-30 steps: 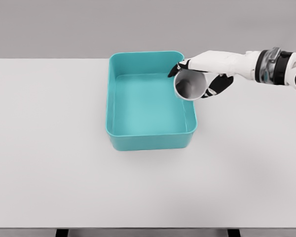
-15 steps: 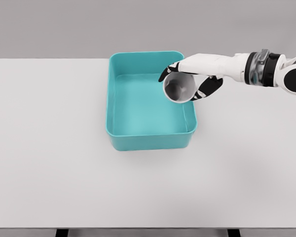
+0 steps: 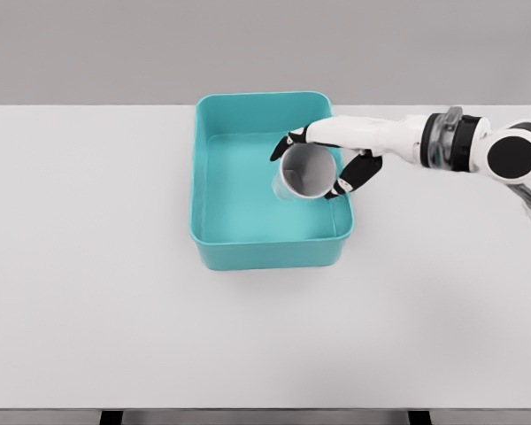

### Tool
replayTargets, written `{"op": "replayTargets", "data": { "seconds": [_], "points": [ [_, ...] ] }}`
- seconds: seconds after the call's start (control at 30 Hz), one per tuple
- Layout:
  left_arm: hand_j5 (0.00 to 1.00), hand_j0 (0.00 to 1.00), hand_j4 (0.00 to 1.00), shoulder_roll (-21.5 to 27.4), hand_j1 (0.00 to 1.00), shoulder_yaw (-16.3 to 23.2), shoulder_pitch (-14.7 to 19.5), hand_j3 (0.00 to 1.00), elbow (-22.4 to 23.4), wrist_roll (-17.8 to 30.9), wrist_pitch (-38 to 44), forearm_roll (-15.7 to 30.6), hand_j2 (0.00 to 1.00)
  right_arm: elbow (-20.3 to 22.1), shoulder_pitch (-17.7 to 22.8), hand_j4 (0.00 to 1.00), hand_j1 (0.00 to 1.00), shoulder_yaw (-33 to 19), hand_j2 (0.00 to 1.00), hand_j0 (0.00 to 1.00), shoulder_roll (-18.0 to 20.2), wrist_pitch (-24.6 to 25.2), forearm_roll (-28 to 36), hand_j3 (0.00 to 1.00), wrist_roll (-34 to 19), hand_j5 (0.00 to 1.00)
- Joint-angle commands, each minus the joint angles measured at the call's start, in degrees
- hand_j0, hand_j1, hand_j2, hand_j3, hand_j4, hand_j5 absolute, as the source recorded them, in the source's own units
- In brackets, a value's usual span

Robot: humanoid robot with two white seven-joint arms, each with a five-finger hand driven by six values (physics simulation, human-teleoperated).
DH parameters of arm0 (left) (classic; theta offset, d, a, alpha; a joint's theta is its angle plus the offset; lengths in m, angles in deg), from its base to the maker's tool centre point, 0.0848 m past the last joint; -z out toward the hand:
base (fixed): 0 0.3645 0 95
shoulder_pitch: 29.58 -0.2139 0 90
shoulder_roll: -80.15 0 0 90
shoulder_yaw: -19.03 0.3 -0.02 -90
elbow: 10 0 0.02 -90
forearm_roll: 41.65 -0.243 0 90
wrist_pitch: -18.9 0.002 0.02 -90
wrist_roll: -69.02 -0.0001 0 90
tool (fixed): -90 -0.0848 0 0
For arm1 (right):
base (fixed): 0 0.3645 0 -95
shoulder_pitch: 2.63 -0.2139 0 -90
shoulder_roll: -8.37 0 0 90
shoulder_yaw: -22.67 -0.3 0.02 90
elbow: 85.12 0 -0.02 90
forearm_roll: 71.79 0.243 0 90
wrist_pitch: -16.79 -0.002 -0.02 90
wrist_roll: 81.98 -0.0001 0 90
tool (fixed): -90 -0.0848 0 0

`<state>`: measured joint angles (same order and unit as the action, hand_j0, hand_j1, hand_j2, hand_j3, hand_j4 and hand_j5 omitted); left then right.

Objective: Put the paper cup into the basket with your right arm

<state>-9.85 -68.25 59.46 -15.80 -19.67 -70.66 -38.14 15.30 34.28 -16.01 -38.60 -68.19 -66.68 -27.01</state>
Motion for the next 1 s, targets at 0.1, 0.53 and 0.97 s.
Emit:
{"op": "replayTargets", "data": {
  "seconds": [0.1, 0.53, 0.97],
  "points": [
    [1.0, 1.0, 1.0, 0.0, 1.0, 0.0, 0.0, 1.0, 0.0, 0.01, 0.0, 0.0, 1.0, 0.04, -0.09, 0.78, 0.78, -1.66, 0.78, 0.78, -0.58, 0.25, 0.17, 0.78, 0.03, 0.78],
    [1.0, 1.0, 1.0, 0.0, 1.0, 0.0, 0.09, 1.0, 0.0, 0.01, 0.0, 0.0, 1.0, -1.63, 1.93, 0.78, 0.78, -1.49, 0.78, 0.78, -2.69, 1.48, 0.17, 0.78, 0.03, 0.78],
    [1.0, 1.0, 1.0, 0.0, 1.0, 0.0, 0.09, 1.0, 0.0, 0.01, 0.0, 0.0, 1.0, -7.34, 4.48, 0.78, 0.78, -0.96, 0.78, 0.78, -6.64, 1.57, 0.17, 0.78, 0.03, 0.78]
  ]
}}
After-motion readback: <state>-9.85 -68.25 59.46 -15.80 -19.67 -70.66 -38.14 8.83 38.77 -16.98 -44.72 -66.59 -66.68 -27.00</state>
